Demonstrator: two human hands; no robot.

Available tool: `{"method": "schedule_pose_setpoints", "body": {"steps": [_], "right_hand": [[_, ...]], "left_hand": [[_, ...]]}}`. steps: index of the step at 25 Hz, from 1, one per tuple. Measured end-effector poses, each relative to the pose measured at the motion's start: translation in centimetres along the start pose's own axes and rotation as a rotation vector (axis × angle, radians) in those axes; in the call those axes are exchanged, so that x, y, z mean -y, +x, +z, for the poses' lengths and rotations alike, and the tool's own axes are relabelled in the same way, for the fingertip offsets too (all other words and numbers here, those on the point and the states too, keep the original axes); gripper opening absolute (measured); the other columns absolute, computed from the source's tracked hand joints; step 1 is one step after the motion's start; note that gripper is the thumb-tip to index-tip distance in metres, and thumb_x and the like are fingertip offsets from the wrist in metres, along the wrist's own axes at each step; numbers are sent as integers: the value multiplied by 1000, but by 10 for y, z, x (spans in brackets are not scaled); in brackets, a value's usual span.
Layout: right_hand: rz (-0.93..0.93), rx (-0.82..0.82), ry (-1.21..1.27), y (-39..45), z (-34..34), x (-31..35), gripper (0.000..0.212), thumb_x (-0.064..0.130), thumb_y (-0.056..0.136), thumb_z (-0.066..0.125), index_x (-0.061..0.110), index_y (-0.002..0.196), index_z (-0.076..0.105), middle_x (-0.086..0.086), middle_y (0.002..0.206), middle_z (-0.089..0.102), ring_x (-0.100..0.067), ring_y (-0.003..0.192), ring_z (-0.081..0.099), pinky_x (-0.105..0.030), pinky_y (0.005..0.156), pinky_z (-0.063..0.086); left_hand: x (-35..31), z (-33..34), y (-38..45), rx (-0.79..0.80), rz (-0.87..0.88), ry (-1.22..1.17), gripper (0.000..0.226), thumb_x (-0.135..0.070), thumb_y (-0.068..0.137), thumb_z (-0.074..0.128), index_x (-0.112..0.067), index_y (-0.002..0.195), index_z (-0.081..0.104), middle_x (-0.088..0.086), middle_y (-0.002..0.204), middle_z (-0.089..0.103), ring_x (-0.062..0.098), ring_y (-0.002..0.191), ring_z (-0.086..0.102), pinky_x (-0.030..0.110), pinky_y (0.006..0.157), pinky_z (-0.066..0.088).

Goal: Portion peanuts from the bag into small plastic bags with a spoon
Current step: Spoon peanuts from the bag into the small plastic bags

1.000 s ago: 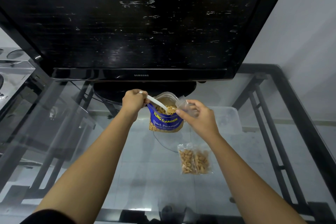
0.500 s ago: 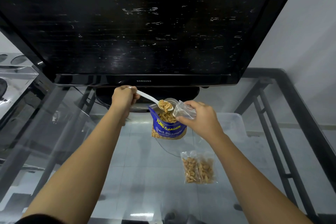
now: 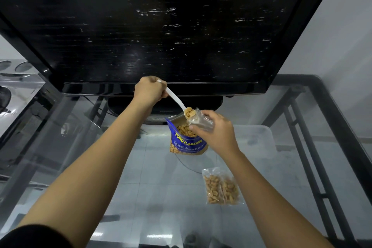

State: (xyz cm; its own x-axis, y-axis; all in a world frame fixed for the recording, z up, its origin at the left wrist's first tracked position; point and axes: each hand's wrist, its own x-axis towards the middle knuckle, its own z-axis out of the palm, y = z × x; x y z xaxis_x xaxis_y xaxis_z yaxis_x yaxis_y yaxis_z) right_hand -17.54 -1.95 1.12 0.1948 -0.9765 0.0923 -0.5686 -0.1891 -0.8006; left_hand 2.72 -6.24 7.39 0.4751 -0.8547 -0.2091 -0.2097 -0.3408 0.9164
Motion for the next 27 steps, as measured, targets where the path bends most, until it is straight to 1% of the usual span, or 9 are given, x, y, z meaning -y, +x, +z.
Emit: {"method": "schedule_pose_setpoints", "body": {"steps": [3,6,9,13,17,20,23,26,27], "right_hand": [[11,1,24,-1,2,-1,50,42,67,79,23,110,62,4,101,66,-9,89,58,-13,65,44],[-5,-10,10,-2,1,-2,45,42,68,78,22,106,64,4,98,66,-9,88,58,-9,63,42],[-35,-15,-31,-2,-3,-3,43,42,68,78,21,103,65,4,96,66,-8,85,58,-7,61,39],[-76,-23,-77,-3,-10,-7,40,39,69,78,20,102,66,1,96,67,-12,84,58,-12,61,42],[-100,-6,-132,-1,-12,-8,41,37,71,76,18,105,64,-2,97,66,-18,87,59,-27,64,48],[-102,16,-130,1,-7,-6,42,41,71,75,20,105,63,0,95,65,-15,85,58,-23,59,44],[-61,9,-15,0,0,-2,42,45,69,75,23,102,63,4,91,65,-12,84,59,-24,62,48],[18,-25,96,-4,4,2,41,42,70,76,25,105,62,13,88,62,-6,85,58,-10,61,42],[39,-37,144,-5,6,4,41,41,70,76,26,105,61,15,87,62,-4,85,58,-8,62,42]], "left_hand": [[10,-3,2,38,-76,-47,13,-9,90,49,-9,82,59,6,71,60,10,57,55,14,45,42],[35,-7,1,87,-196,-163,16,-7,93,47,-8,80,56,7,67,55,10,56,50,17,49,39],[50,-11,-1,75,-226,-210,18,-7,93,47,-9,77,57,6,65,53,10,56,49,18,51,39],[50,-18,-2,47,-206,-235,18,-7,93,47,-10,78,57,5,66,53,9,57,50,17,52,40],[35,-27,-1,28,-180,-267,16,-8,93,47,-9,82,58,5,69,55,9,60,51,19,57,40],[24,-23,-4,65,-137,-242,17,-9,92,47,-10,79,58,5,68,55,10,60,51,18,56,39],[13,-12,-9,114,-59,-143,18,-10,92,49,-13,77,58,4,69,58,9,59,55,14,49,40],[-6,-2,-18,137,66,-9,14,-15,91,54,-16,78,60,2,71,63,6,58,59,11,47,42],[-14,0,-23,143,106,21,11,-15,90,56,-15,80,61,1,72,64,5,58,60,9,46,42]]}}
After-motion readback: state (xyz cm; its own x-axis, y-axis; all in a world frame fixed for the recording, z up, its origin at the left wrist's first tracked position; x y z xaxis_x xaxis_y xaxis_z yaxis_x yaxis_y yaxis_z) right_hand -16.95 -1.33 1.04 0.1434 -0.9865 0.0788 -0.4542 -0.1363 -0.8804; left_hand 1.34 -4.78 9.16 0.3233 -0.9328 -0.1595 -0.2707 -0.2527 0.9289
